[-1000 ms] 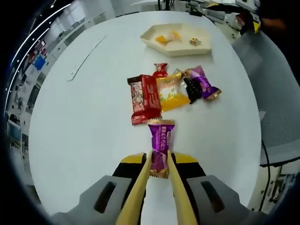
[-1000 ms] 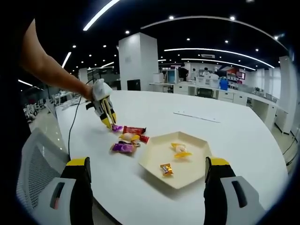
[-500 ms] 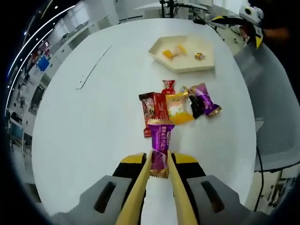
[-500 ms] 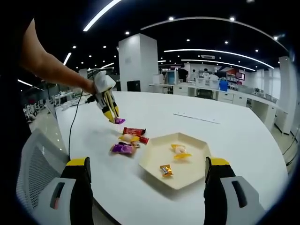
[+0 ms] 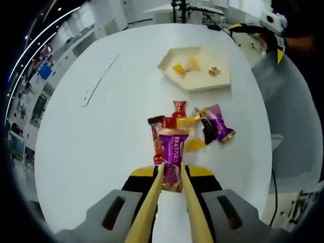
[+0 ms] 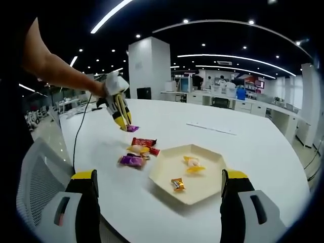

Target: Place the target food into the container with the food tongs after gripping and lifting it, then release it inside without dropping or visibly crushing the food.

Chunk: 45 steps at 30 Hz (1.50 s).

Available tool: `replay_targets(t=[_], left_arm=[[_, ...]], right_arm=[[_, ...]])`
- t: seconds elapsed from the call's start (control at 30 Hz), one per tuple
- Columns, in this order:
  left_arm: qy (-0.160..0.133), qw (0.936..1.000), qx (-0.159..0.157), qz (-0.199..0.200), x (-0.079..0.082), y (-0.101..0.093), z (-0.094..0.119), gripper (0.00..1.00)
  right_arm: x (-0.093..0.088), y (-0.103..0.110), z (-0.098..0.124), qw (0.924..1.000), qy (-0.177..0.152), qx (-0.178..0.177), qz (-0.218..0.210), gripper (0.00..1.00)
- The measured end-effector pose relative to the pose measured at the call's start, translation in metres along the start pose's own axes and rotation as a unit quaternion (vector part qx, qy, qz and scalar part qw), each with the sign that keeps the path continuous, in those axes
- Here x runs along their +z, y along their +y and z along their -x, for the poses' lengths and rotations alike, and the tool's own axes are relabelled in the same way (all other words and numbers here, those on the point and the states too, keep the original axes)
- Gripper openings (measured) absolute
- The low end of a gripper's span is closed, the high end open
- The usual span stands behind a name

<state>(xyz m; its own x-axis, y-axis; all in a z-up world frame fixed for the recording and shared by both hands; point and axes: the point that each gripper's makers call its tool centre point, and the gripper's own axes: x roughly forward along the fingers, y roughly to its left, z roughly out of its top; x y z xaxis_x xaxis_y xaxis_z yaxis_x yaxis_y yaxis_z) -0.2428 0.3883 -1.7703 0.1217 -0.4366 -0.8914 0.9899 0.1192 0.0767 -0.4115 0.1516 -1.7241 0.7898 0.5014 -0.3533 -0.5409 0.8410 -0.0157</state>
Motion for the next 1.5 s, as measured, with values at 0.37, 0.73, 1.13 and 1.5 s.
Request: replay_targets(t=[0.37,0.73,1.13,1.5], left_arm=[[-0.004,0.9996,-0.012,-0.024,0.045,-0.008,-0.011,0.17],[-0.008,0.9987,-0.026,-0.044,0.084,-0.018,-0.023,0.17],[-0.006,0.998,-0.034,-0.053,0.122,-0.027,-0.039,0.17],[-0.001,0.9969,-0.049,-0.062,0.15,-0.041,-0.058,0.17]], right_arm=[[0.012,0.004,0.004,0.9992,-0.037,0.016,0.007,1.0],[0.01,0.003,0.004,0.9992,-0.032,0.024,-0.001,1.0],[0.009,0.004,0.004,0.999,-0.031,0.028,-0.011,0.99],[0.009,0.005,0.004,0.9991,-0.031,0.028,-0.009,1.0]])
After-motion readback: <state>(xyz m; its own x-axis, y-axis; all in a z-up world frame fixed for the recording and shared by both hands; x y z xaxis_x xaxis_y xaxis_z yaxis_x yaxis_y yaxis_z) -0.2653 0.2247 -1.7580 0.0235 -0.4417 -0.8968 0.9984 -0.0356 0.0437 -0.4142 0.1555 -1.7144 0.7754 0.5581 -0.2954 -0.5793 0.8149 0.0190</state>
